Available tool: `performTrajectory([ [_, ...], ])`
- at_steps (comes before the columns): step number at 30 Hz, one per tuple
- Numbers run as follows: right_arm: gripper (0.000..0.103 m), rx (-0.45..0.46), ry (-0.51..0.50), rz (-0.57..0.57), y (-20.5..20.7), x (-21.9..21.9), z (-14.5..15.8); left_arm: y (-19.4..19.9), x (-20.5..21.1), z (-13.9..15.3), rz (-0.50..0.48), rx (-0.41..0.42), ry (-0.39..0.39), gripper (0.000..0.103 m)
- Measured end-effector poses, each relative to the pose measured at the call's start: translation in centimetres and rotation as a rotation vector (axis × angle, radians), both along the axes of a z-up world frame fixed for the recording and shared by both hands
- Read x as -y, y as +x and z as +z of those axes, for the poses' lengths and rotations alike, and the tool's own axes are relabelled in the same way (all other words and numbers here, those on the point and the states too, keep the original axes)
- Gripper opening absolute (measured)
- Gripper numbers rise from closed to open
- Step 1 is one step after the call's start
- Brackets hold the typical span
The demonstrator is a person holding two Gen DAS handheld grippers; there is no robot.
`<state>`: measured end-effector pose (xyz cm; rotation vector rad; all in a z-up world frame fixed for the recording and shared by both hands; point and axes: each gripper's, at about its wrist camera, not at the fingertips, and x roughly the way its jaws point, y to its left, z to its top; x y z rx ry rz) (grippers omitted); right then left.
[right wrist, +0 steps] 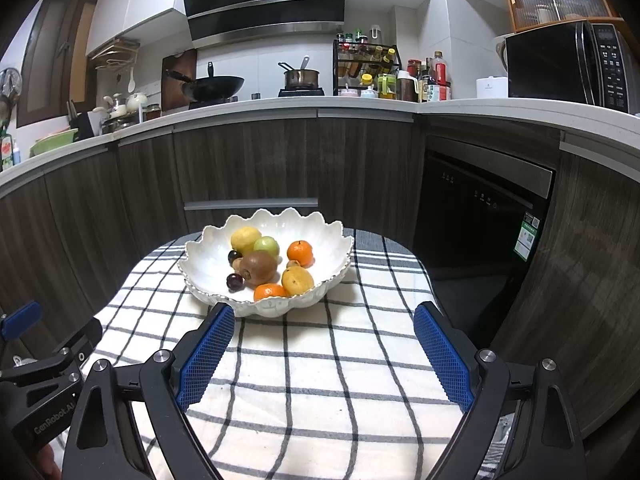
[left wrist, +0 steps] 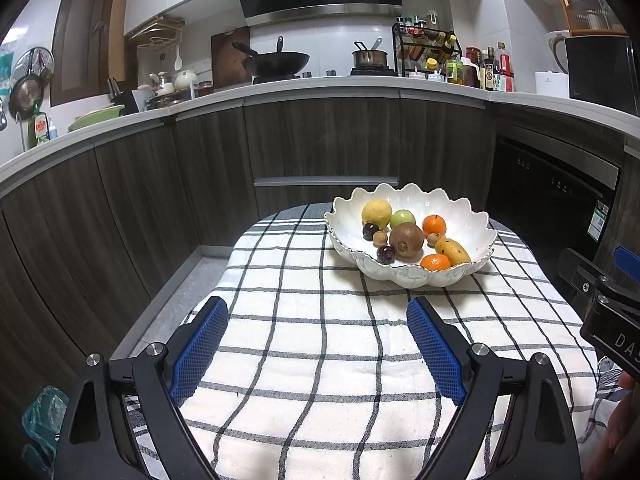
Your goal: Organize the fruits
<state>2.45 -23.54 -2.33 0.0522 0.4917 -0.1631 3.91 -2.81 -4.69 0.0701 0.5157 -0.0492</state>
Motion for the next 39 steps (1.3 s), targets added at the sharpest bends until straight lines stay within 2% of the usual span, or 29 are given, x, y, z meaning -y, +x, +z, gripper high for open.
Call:
performTrajectory([
  [39,0.092,-0.017,0.004,-0.009,0.36,-0.07,-0.84,0.42,0.17,-0.34,0.003,-0.024,-0.004,0.092],
])
